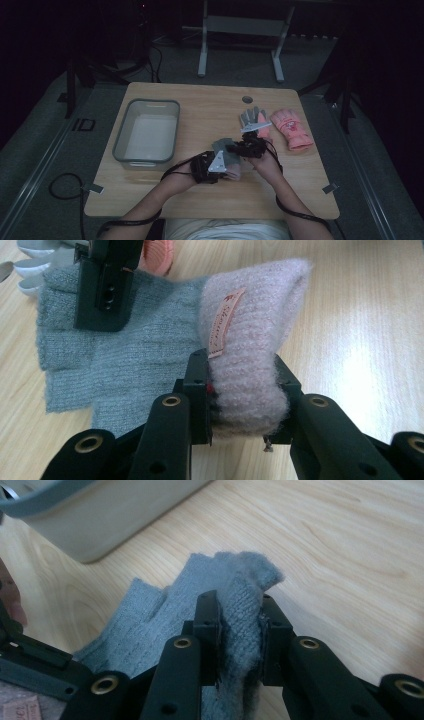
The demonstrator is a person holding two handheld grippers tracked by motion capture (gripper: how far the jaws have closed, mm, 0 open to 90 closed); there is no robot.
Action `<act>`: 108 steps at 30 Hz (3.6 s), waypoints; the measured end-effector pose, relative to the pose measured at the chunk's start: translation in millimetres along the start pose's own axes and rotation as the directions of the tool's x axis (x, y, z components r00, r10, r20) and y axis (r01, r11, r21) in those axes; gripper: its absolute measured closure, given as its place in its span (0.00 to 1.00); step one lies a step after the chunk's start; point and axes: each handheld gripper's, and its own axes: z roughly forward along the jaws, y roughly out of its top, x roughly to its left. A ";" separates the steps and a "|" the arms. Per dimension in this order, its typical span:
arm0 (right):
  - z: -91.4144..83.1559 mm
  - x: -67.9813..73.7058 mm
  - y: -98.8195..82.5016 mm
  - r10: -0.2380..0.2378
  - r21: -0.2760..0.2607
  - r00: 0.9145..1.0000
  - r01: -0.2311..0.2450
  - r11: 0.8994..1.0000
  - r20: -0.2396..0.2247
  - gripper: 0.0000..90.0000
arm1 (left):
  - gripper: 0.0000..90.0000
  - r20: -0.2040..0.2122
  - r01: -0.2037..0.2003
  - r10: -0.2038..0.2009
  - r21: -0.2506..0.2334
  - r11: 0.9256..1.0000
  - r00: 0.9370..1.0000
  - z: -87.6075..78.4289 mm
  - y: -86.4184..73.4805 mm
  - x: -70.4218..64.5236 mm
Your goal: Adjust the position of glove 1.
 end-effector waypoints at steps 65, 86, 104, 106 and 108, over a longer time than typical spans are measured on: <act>114.5 112.0 190.0 -0.135 -0.118 0.987 0.123 0.985 -0.093 0.84 | 0.77 -0.170 -0.021 0.061 0.229 0.973 0.984 -165.8 -98.9 105.2; 182.2 91.6 159.9 -0.033 0.024 0.998 0.034 0.999 -0.061 0.82 | 0.77 -0.021 0.027 -0.021 0.320 0.947 1.000 -109.5 -140.4 127.9; 139.8 75.6 143.9 -0.026 -0.068 0.997 0.021 0.997 -0.076 0.47 | 0.51 -0.008 0.107 -0.113 0.386 0.916 0.994 -96.7 -143.3 135.5; 131.9 72.3 140.7 -0.026 -0.079 0.996 0.019 0.997 -0.084 0.44 | 0.36 -0.036 0.149 -0.147 0.393 0.907 0.988 -100.8 -142.0 136.1; 124.2 68.9 137.8 -0.029 -0.087 0.996 0.022 0.996 -0.078 0.42 | 0.28 -0.036 0.172 -0.171 0.378 0.910 0.985 -107.7 -139.5 137.5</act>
